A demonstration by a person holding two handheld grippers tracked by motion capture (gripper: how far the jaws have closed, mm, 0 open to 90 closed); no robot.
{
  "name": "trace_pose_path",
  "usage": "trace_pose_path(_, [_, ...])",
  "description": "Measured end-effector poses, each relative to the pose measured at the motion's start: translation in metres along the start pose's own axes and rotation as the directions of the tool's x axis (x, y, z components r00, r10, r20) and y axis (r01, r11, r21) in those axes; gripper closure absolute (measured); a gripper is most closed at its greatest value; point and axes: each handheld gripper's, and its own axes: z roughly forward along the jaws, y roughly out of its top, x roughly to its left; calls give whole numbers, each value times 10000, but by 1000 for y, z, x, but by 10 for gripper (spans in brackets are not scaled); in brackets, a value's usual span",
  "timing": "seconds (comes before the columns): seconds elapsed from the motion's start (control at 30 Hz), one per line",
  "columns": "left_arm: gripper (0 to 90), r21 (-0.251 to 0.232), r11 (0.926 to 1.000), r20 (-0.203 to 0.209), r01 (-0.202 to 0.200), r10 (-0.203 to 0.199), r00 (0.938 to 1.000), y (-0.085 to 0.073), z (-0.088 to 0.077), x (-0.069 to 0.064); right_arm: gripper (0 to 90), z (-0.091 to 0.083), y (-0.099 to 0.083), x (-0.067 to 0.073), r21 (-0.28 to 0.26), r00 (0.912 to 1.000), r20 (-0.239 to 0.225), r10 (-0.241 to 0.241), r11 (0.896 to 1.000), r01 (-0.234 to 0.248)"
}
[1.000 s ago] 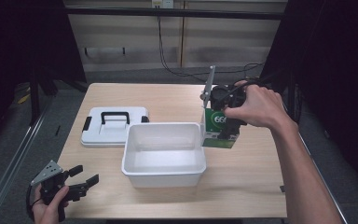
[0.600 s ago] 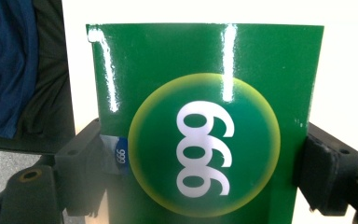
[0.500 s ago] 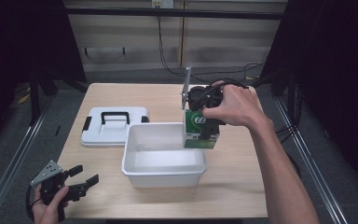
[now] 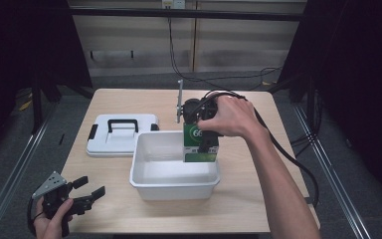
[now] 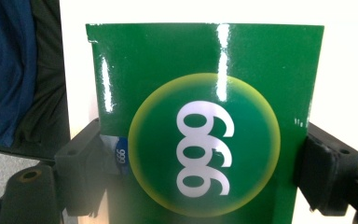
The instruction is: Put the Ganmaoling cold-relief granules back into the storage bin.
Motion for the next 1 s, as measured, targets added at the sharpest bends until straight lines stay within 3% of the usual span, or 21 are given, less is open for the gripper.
trace_pose_path(0.03, [160,-97,9999,10,91,-91,10000,0,0,0,159,3,2,-1,-6,9998,2,-196,9998,196])
trace_pose_path(0.07, [160,-26,10000,39,9,-9,10000,0,0,0,159,6,4,0,63,10000,-65,-35,10000,35])
trace_pose_path(0.43, [159,10,10000,87,-34,34,10000,0,1,-1,158,34,11,-3,344,9994,-47,-341,9988,342])
trace_pose_path(0.73, [160,23,10000,95,-36,36,9999,0,1,0,157,54,9,-7,506,9996,-209,-203,9985,214])
trace_pose_path(0.9, [159,-93,10000,41,26,-26,10000,0,0,0,157,58,9,-10,485,9993,-340,-143,9987,159])
trace_pose_path(1.0, [159,-74,10000,76,1,0,10000,0,-1,0,156,63,6,-10,183,9991,-412,-38,9998,46])
